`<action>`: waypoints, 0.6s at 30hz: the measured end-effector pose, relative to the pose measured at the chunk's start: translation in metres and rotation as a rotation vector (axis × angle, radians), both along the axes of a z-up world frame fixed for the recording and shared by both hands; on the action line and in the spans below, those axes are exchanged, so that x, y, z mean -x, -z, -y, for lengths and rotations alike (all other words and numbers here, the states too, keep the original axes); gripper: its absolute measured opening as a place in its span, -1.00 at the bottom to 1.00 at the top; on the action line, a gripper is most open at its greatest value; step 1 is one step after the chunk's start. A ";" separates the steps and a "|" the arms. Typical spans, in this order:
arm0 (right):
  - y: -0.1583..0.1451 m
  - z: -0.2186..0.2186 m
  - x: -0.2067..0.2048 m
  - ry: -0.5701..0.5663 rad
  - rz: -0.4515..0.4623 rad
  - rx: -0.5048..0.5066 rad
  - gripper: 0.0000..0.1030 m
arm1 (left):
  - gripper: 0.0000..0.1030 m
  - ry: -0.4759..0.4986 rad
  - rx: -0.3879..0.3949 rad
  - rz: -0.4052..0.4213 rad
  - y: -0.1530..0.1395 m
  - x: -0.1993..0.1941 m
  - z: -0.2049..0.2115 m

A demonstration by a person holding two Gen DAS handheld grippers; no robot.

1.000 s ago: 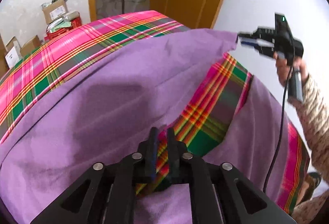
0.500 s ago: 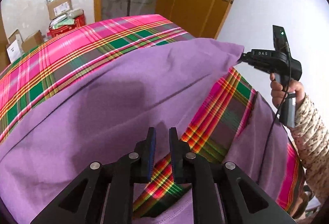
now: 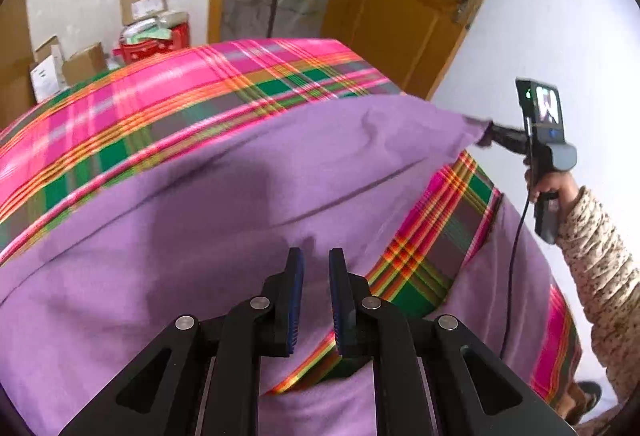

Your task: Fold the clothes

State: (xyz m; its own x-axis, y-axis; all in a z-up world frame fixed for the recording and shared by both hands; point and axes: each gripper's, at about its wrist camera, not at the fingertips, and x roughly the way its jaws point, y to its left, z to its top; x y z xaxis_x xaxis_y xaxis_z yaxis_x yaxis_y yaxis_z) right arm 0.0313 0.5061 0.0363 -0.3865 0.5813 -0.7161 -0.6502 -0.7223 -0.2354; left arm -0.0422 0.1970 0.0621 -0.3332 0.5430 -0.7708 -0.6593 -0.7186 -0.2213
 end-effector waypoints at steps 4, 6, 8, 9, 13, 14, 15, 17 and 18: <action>-0.017 0.018 -0.001 -0.020 -0.037 -0.001 -0.92 | -0.75 -0.086 0.011 -0.033 -0.012 0.009 0.040; -0.026 0.027 -0.001 -0.030 -0.055 -0.001 -0.92 | -0.75 -0.139 0.023 -0.041 -0.014 0.016 0.064; -0.034 0.036 -0.001 -0.040 -0.074 -0.002 -0.92 | -0.75 -0.187 0.046 -0.041 -0.012 0.024 0.085; -0.040 0.044 -0.001 -0.067 -0.100 0.007 -0.92 | -0.75 -0.212 0.059 -0.044 -0.010 0.028 0.096; -0.056 0.092 0.015 -0.236 -0.151 0.036 -0.91 | -0.75 -0.293 0.091 -0.008 0.001 0.044 0.133; -0.057 0.105 0.022 -0.287 -0.154 0.067 -0.91 | -0.75 -0.310 0.098 0.000 0.004 0.047 0.141; -0.055 0.120 0.030 -0.337 -0.146 0.101 -0.91 | -0.75 -0.322 0.103 0.003 0.007 0.050 0.147; -0.048 0.149 0.048 -0.436 -0.127 0.173 -0.91 | -0.75 -0.340 0.113 0.008 0.014 0.055 0.160; -0.045 0.164 0.057 -0.485 -0.117 0.208 -0.91 | -0.75 -0.350 0.121 0.014 0.018 0.059 0.166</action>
